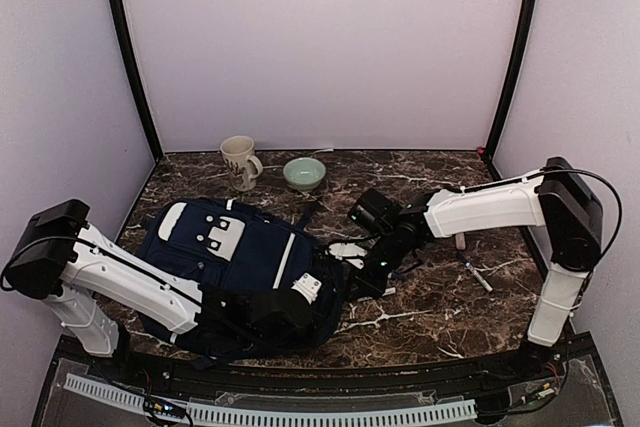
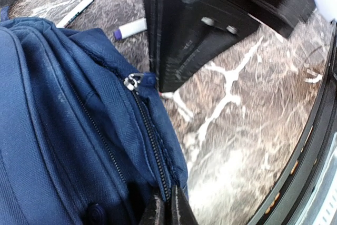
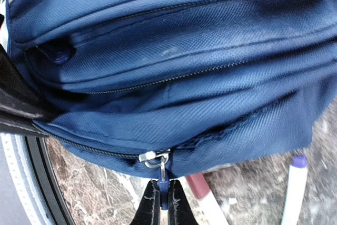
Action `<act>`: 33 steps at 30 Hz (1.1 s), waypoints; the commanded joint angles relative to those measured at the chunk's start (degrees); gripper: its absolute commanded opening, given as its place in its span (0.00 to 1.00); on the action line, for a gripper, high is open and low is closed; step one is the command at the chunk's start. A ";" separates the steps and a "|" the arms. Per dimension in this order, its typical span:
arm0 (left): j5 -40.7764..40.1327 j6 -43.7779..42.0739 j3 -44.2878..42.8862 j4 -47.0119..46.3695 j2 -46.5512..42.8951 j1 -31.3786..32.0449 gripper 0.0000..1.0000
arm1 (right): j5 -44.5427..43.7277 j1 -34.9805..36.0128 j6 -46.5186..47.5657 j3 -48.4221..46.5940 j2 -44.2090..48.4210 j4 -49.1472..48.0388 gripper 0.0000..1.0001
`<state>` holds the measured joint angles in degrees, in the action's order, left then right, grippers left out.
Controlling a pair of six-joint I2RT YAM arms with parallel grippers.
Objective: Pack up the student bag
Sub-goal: Zip the student bag into the largest pocket of the bag.
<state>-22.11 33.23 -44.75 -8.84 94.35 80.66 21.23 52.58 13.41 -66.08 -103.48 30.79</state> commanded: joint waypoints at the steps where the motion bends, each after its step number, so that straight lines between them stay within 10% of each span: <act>1: 0.74 1.38 0.47 14.52 -3.35 3.54 0.00 | -3.03 -3.12 2.24 -4.78 -4.72 2.71 0.00; 33: -0.10 24.27 2.69 42.51 -9.88 14.83 0.00 | -11.50 -9.14 9.43 -18.26 -9.55 4.52 0.00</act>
<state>-31.18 54.15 -44.93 16.60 87.00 90.89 27.51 49.87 23.77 -81.34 -113.62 40.84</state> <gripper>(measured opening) 0.040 0.026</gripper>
